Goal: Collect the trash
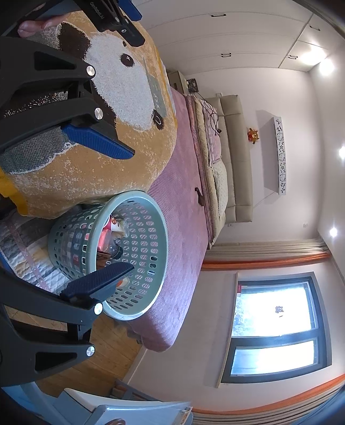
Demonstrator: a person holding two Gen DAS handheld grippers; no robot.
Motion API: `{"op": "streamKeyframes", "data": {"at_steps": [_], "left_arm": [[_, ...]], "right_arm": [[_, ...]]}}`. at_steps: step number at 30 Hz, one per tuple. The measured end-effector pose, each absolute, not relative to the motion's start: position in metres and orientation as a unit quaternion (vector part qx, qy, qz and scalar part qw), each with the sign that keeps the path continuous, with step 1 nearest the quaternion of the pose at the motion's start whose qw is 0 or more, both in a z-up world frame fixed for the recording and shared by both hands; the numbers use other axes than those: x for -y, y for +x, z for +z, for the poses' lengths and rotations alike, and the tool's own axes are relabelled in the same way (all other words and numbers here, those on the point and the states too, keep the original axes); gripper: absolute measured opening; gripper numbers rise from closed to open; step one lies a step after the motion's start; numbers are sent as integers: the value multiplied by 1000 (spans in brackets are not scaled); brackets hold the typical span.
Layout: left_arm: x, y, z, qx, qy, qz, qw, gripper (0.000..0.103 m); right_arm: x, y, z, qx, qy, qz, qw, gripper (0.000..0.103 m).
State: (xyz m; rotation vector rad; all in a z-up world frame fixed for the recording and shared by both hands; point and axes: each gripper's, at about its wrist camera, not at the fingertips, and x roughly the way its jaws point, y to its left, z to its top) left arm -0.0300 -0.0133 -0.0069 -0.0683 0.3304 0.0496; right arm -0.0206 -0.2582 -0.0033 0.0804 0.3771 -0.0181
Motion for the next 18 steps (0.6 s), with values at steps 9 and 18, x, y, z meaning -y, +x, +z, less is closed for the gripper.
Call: {"op": "streamKeyframes", "data": {"at_steps": [9, 18], "left_arm": [[14, -31, -7, -165, -34, 24, 985, 96], [13, -31, -6, -166, -34, 24, 985, 96]], "right_arm": [[260, -21, -2, -190, 43, -8, 981, 76], [261, -20, -2, -191, 44, -7, 981, 76]]}}
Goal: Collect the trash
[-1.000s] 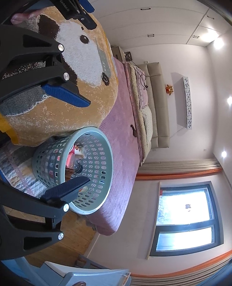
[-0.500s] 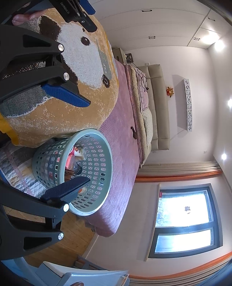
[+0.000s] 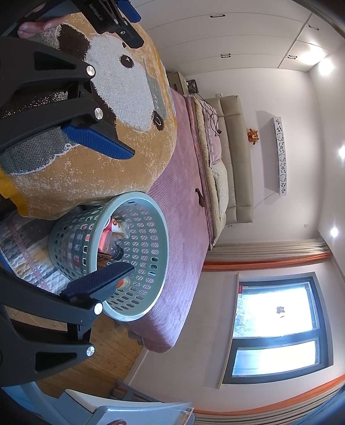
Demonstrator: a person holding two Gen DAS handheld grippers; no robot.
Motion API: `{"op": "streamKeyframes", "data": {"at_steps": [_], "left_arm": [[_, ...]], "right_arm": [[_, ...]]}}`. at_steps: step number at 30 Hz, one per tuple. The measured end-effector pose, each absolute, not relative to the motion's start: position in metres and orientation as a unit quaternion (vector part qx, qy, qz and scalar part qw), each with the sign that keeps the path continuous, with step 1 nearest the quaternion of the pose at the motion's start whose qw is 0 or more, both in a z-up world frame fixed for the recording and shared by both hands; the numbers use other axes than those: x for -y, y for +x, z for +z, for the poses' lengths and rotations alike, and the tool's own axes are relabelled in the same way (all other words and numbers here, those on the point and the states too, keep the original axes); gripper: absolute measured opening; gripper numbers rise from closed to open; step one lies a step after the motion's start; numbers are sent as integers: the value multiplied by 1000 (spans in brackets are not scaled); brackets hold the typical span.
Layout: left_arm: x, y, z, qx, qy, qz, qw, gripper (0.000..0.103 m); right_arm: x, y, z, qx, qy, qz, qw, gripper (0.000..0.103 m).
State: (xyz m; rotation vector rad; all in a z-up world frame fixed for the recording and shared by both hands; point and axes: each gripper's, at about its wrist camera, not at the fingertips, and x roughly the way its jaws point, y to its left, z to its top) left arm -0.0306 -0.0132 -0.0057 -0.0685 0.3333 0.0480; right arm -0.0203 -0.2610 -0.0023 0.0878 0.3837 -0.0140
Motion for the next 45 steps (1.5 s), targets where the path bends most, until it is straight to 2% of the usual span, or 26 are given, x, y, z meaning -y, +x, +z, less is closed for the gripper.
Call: {"op": "streamKeyframes", "data": {"at_steps": [45], "left_arm": [[10, -30, -7, -172, -34, 20, 984, 96]], "right_arm": [[261, -15, -3, -197, 43, 2, 979, 76]]}}
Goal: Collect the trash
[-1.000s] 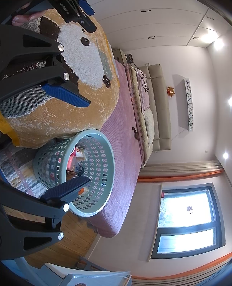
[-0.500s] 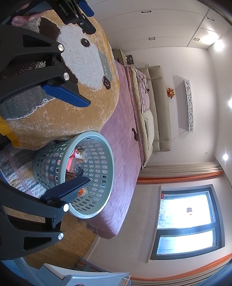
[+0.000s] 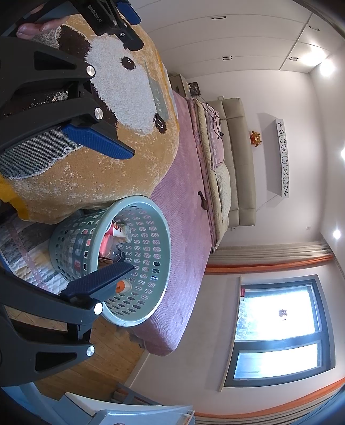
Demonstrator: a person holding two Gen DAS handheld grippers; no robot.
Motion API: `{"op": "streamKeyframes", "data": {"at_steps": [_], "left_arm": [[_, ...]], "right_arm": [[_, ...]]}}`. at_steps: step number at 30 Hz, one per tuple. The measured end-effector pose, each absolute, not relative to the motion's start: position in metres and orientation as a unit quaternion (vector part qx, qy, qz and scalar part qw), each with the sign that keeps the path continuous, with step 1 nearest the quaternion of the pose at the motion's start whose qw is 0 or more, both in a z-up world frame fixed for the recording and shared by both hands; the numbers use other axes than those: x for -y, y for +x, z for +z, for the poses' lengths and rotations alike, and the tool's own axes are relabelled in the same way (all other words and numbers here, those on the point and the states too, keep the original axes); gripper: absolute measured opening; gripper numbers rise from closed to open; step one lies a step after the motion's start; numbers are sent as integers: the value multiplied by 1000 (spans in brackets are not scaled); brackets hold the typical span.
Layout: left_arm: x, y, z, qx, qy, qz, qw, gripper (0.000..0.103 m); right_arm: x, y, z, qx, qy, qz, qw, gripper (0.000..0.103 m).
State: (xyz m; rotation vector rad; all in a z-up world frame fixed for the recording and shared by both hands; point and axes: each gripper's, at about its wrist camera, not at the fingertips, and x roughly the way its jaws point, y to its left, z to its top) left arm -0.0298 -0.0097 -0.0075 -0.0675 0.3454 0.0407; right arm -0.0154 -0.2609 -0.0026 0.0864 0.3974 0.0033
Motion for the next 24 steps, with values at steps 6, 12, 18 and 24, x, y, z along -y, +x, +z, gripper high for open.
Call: {"op": "streamKeyframes", "data": {"at_steps": [6, 12, 18, 24], "left_arm": [[9, -30, -10, -171, -33, 20, 984, 96], [6, -31, -9, -170, -38, 17, 985, 96], [3, -33, -5, -173, -35, 15, 984, 96], [-3, -36, 3, -191, -26, 6, 981, 96]], "right_arm": [[261, -14, -4, -200, 42, 1, 979, 76], [261, -14, -5, -200, 41, 1, 979, 76], [257, -15, -4, -201, 36, 4, 979, 76], [242, -11, 5, -197, 25, 16, 980, 76]]}}
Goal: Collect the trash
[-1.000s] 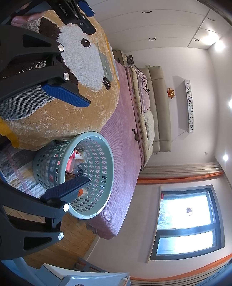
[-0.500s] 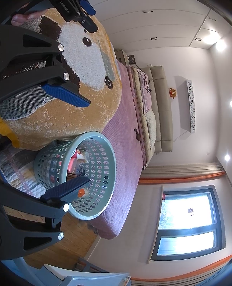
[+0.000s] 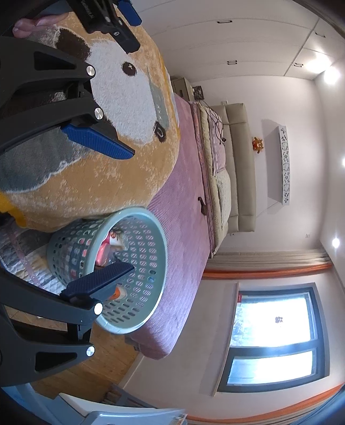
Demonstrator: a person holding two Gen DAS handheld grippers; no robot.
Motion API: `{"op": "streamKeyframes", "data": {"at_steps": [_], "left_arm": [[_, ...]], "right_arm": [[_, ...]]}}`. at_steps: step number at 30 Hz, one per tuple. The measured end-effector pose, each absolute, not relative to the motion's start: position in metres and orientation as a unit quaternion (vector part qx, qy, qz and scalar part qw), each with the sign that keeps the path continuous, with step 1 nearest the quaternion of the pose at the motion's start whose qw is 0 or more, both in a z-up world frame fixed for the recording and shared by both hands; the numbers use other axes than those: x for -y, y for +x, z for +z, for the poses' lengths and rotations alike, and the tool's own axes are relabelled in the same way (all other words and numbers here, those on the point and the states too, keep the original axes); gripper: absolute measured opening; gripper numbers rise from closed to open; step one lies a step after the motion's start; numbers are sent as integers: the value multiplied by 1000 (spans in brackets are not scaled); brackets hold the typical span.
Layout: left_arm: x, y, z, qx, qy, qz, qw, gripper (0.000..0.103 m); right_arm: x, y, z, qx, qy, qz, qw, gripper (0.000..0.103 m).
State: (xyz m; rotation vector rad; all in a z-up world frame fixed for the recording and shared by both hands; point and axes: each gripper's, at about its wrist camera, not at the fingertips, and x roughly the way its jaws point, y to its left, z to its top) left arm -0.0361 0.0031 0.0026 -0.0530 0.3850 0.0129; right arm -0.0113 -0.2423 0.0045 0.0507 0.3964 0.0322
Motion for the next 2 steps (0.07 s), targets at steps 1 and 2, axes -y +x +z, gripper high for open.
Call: {"op": "streamKeyframes", "data": {"at_steps": [1, 2], "left_arm": [[-5, -37, 4, -192, -24, 13, 981, 96], [-9, -37, 6, -192, -24, 18, 981, 96]], "right_arm": [[237, -9, 7, -197, 21, 19, 980, 76], [234, -7, 8, -197, 20, 22, 980, 76]]}}
